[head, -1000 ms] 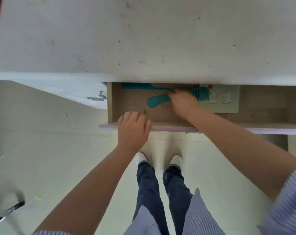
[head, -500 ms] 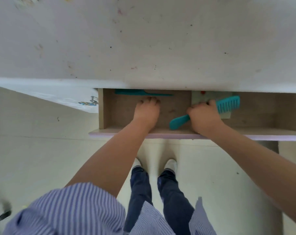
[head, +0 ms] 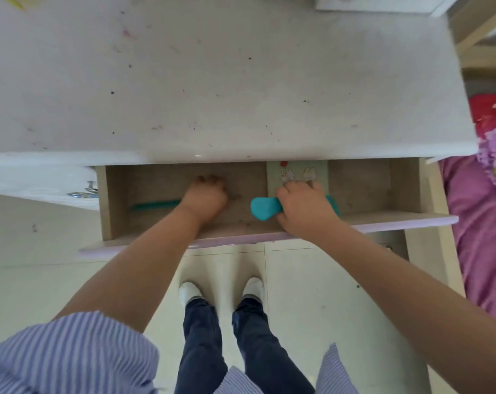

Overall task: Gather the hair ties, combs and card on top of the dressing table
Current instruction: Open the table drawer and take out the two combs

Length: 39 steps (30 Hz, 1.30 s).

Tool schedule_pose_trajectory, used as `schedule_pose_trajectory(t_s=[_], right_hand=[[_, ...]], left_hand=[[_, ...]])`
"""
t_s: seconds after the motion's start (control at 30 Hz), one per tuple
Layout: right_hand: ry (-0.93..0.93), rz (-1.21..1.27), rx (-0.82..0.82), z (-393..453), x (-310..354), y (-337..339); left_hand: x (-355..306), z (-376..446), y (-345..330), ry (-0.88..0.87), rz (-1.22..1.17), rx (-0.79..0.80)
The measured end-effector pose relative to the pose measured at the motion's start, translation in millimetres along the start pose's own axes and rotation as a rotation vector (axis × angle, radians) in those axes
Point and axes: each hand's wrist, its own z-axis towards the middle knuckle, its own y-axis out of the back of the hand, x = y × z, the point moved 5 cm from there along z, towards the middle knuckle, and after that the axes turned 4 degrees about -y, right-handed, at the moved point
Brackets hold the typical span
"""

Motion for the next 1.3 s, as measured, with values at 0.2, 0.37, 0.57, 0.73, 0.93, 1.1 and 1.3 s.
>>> schedule_pose_trajectory(t_s=[0.2, 0.37, 0.57, 0.73, 0.93, 1.1, 1.3], right_hand=[[0.119, 0.126, -0.087, -21, -1, 42], [0.445, 0.469, -0.422, -53, 40, 123], [0.415, 0.451, -0.600, -30, 68, 168], [0.365, 0.155, -0.465, 39, 99, 158], [0.413, -0.131, -0.428, 114, 113, 141], [0.327, -0.135, -0.300, 149, 111, 129], [0.291, 0.034, -0.339, 124, 99, 126]], left_hand=[[-5, -77, 77, -0.157, -0.035, -0.374], [10, -152, 148, -0.206, -0.148, -0.568], [66, -158, 185, -0.095, 0.016, -0.522], [128, -100, 151, -0.036, 0.221, -0.292], [187, -70, 101, -0.141, 0.191, -0.307], [204, -77, 91, -0.313, 0.130, -0.478], [205, -89, 91, -0.204, 0.006, -0.440]])
